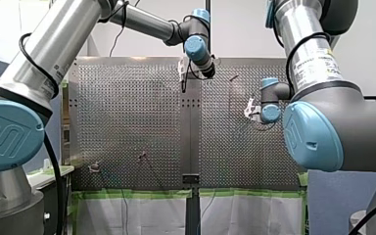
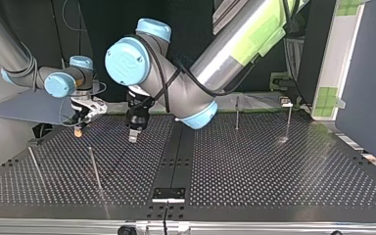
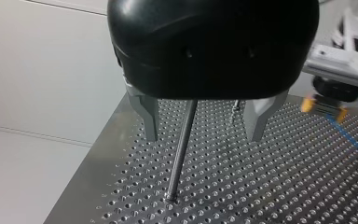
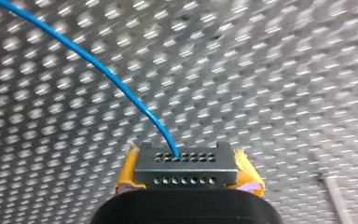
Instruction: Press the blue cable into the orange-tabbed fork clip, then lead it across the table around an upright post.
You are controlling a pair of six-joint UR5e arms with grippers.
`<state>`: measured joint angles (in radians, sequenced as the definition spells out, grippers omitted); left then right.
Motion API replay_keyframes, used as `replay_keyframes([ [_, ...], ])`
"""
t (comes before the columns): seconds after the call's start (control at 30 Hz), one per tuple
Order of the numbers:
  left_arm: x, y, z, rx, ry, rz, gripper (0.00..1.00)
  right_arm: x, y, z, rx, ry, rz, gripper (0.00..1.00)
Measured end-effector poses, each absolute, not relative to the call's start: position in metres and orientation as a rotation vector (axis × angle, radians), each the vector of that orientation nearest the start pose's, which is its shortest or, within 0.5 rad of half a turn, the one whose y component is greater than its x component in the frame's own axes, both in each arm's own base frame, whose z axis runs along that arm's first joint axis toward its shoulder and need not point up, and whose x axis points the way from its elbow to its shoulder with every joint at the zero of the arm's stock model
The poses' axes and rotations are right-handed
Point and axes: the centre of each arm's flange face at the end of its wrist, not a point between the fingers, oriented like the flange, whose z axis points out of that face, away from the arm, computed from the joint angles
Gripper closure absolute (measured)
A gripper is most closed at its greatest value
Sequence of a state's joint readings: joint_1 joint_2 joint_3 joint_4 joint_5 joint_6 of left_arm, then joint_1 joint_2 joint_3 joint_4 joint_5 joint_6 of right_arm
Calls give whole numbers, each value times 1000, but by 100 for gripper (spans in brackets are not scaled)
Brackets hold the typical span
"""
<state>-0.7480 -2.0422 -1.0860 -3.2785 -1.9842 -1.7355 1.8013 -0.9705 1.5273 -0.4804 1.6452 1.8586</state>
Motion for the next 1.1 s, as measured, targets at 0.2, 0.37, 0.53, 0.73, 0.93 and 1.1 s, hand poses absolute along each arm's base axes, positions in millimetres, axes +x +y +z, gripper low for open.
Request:
replay_keyframes([
  [0.2,423,-519,436,184,1687,-333,10,272,-613,239,1213,-1383,1507,100],
  [0.37,424,-518,436,182,1686,-332,10,269,-606,266,1200,-1372,1516,100],
  [0.53,426,-519,437,196,1680,-335,8,263,-597,294,1172,-1354,1529,100],
  [0.73,428,-524,451,232,1652,-379,8,255,-582,323,1133,-1330,1543,100],
  [0.93,433,-524,472,248,1637,-432,5,248,-565,333,1120,-1322,1522,100],
  [1.1,438,-523,488,266,1644,-476,3,244,-555,307,1149,-1356,1470,100],
])
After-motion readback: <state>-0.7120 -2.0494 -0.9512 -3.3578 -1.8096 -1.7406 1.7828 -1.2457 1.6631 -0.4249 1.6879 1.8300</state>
